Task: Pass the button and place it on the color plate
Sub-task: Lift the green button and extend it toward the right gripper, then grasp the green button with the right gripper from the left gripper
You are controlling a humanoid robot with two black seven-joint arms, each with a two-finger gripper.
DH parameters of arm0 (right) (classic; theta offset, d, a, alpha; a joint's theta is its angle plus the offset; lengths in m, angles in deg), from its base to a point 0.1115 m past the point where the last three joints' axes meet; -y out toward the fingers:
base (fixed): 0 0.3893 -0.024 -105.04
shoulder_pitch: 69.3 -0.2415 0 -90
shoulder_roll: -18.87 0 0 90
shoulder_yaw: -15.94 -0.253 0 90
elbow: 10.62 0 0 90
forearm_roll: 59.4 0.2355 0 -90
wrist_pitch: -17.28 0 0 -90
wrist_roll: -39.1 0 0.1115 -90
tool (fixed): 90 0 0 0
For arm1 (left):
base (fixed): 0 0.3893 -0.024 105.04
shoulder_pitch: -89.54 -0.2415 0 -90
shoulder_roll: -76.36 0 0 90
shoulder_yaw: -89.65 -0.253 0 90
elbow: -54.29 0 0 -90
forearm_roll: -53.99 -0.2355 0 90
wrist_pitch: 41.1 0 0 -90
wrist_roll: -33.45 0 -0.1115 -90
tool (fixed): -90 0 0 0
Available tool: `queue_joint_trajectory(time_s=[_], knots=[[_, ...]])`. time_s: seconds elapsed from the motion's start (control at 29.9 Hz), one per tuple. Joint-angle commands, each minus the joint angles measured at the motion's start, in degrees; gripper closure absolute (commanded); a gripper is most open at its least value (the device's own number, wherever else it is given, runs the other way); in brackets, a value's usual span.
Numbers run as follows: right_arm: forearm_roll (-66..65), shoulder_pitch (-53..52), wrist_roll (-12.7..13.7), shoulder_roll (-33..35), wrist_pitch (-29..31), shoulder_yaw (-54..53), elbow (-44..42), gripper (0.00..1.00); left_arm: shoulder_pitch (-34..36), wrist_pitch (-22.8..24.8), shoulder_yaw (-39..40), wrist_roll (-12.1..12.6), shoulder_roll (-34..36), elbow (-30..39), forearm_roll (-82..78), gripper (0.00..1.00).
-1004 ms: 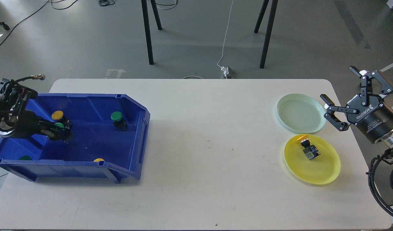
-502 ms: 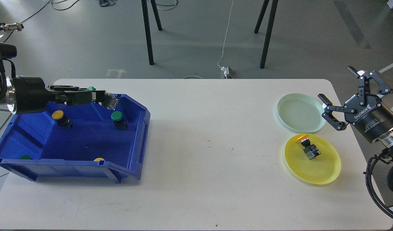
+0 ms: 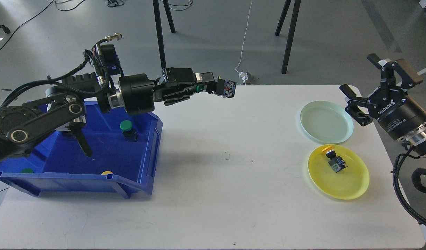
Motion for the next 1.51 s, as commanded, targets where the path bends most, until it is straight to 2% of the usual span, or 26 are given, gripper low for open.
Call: queue_joint_trajectory(time_s=[0.0, 0.27, 0.5, 0.74, 1.24, 1.47], knots=[[-5.27, -2.00, -0.12, -2.06, 0.30, 0.91, -0.23, 0.02, 0.19, 0.01, -0.33, 0.01, -4.34, -5.44, 3.24, 0.73], [-17.22, -10.96, -1.43, -11.28, -0.23, 10.83, -1.29, 0.02, 0.27, 0.01, -0.33, 0.01, -5.76, -7.21, 5.45, 0.72], [-19.43, -16.24, -2.84, -19.20, -1.28, 16.65, -8.05, 0.02, 0.36, 0.01, -0.33, 0.01, -5.85, -7.29, 5.45, 0.72], [-19.43, -18.70, -3.19, -21.22, -1.46, 16.82, -8.67, 0.02, 0.36, 0.01, -0.33, 0.01, -5.85, -7.56, 5.45, 0.72], [-19.52, -27.32, -3.55, -27.29, -1.37, 22.45, -15.53, 0.02, 0.45, 0.01, -0.33, 0.01, -5.85, -8.44, 5.45, 0.72], [-19.52, -27.32, -3.55, -27.64, -1.37, 23.15, -15.53, 0.07, 0.45, 0.01, -0.33, 0.01, -5.85, -8.52, 5.45, 0.72]])
